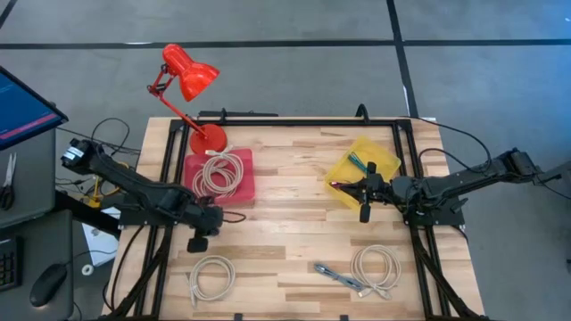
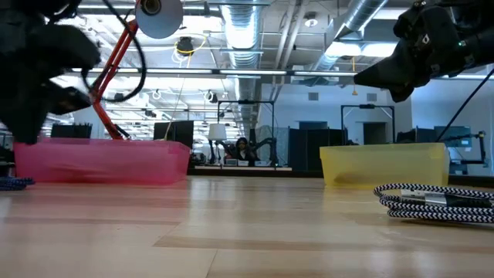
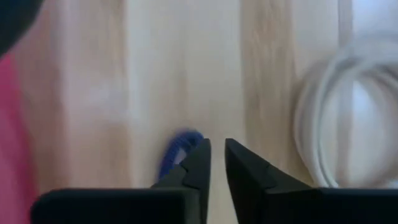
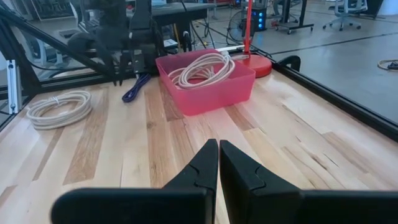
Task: Pick & Place USB Port
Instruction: Put the purple USB cable into the yellow bin
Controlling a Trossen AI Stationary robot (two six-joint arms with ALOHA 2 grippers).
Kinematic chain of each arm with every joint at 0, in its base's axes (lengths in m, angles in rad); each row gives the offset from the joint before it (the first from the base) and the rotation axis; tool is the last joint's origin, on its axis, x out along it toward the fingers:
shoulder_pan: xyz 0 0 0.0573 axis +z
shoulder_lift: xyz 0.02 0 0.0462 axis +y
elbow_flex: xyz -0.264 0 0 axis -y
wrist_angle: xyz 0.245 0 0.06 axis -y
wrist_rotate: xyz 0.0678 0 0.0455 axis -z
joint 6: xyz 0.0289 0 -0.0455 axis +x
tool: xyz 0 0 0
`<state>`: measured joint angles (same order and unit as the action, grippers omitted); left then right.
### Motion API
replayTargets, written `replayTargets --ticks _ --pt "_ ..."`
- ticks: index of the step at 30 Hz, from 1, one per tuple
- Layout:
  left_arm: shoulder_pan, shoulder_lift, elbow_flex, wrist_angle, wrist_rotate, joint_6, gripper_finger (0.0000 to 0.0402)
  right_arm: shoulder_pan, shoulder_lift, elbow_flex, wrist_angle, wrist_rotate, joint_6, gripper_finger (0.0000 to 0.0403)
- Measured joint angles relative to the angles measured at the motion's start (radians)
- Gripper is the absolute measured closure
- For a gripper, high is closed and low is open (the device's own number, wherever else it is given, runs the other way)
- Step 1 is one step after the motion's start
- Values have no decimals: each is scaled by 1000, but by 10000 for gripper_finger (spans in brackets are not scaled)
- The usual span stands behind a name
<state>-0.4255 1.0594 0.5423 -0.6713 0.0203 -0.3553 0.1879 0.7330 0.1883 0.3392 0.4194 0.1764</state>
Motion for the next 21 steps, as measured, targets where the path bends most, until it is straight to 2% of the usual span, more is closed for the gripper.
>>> replayTargets --ticks 3,6,10,16,21 --pt "0 26 0 -5 64 -1 324 0 0 0 -5 0 0 395" --pt "0 45 0 -6 64 -1 296 0 0 0 -6 0 0 395" --pt "0 79 0 -6 45 3 259 0 0 0 -10 0 0 395" --pt "0 149 -37 -9 -77 0 216 0 0 0 -12 0 0 395" --pt "0 176 -70 8 -64 -54 196 0 0 0 -19 0 16 395"
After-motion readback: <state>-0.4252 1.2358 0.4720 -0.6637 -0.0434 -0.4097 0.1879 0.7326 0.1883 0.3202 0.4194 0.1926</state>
